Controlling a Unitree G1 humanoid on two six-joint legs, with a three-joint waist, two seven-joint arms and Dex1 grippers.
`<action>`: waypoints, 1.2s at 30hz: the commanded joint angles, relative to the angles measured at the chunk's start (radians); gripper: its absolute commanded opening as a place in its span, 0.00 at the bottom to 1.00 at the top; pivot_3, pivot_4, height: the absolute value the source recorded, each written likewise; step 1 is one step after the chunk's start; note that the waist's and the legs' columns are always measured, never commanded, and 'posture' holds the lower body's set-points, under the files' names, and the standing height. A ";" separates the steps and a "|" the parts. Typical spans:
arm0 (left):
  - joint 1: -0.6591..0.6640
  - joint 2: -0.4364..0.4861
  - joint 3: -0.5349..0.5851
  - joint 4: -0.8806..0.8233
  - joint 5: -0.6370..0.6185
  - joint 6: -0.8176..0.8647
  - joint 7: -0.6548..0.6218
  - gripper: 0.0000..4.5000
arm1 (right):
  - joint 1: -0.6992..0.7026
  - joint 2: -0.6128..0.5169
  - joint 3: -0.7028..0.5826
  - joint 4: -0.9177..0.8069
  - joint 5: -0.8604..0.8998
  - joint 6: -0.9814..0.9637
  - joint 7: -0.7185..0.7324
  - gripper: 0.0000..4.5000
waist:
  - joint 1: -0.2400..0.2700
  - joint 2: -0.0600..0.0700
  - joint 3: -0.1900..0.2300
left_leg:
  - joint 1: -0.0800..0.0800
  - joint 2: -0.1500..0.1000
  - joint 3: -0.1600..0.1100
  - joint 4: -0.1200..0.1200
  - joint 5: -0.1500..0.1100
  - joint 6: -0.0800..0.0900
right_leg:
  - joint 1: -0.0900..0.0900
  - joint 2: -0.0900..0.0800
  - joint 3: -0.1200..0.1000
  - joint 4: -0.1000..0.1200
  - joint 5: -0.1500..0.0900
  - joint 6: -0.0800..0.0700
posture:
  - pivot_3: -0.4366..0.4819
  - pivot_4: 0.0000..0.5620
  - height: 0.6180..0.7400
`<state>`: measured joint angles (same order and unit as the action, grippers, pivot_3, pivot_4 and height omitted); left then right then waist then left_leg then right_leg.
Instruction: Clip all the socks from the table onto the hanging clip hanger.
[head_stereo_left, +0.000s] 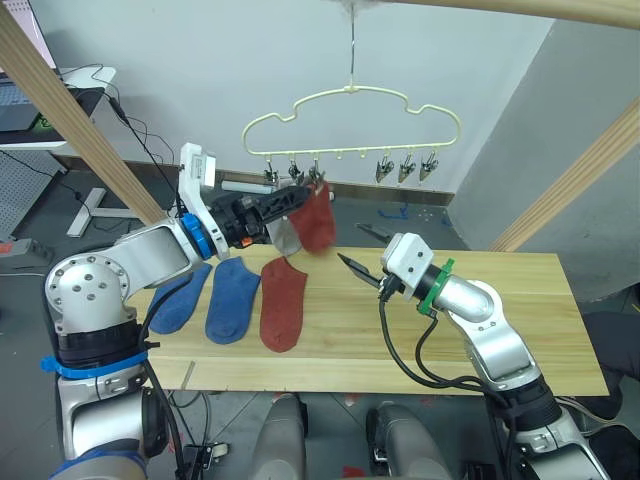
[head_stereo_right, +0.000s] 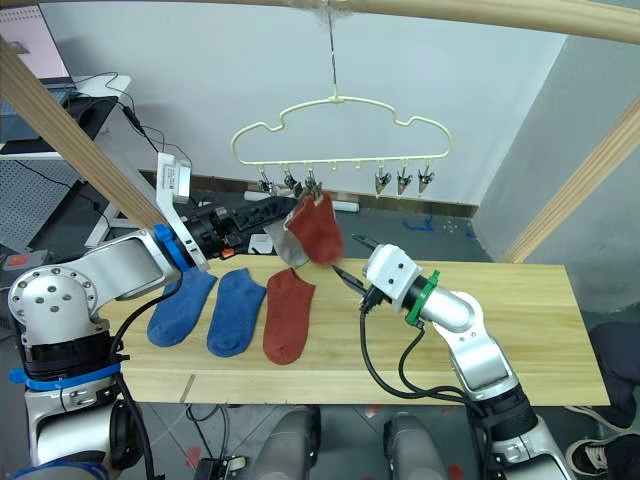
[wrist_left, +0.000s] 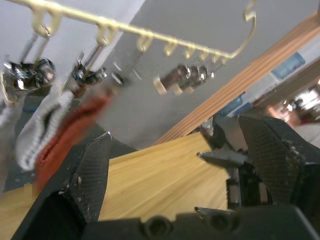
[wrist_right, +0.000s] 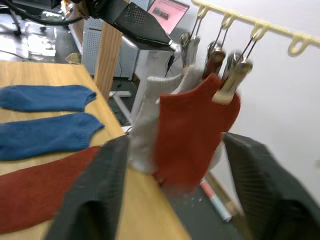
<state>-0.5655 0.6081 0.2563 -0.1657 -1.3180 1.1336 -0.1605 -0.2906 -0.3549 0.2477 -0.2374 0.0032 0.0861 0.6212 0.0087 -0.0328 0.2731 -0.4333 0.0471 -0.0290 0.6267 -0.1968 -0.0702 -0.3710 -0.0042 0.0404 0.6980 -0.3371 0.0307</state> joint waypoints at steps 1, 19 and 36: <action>0.021 0.027 -0.057 -0.081 0.146 -0.097 -0.110 1.00 | 0.043 -0.031 -0.046 -0.079 0.041 0.037 0.014 1.00 | 0.000 0.000 0.000 | 0.000 0.000 0.000 0.000 0.000 0.000 | 0.000 0.000 0.000 0.000 0.000 0.000 | 0.55 0.44 1.00; 0.171 0.039 -0.120 -0.145 0.526 -0.417 -0.408 1.00 | -0.062 0.083 -0.189 -0.215 0.152 0.462 -0.216 0.87 | -0.015 0.000 0.000 | 0.000 0.001 0.002 -0.003 0.000 0.000 | -0.003 0.001 0.001 0.000 0.000 0.000 | 0.55 0.45 1.00; 0.285 0.066 0.008 -0.337 0.474 -0.482 -0.508 1.00 | -0.279 0.270 -0.135 -0.024 0.049 0.462 -0.439 0.57 | -0.008 0.002 0.001 | -0.001 0.000 0.000 -0.004 -0.002 0.003 | -0.003 0.001 0.000 0.001 0.000 0.000 | 0.60 0.48 1.00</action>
<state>-0.2798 0.6798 0.2177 -0.4703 -0.7956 0.6845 -0.6271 -0.5482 -0.0934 0.1174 -0.2476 0.0614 0.5600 0.2036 0.0008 -0.0309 0.2744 -0.4342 0.0476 -0.0286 0.6230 -0.1988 -0.0670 -0.3745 -0.0029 0.0405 0.6985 -0.3371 0.0303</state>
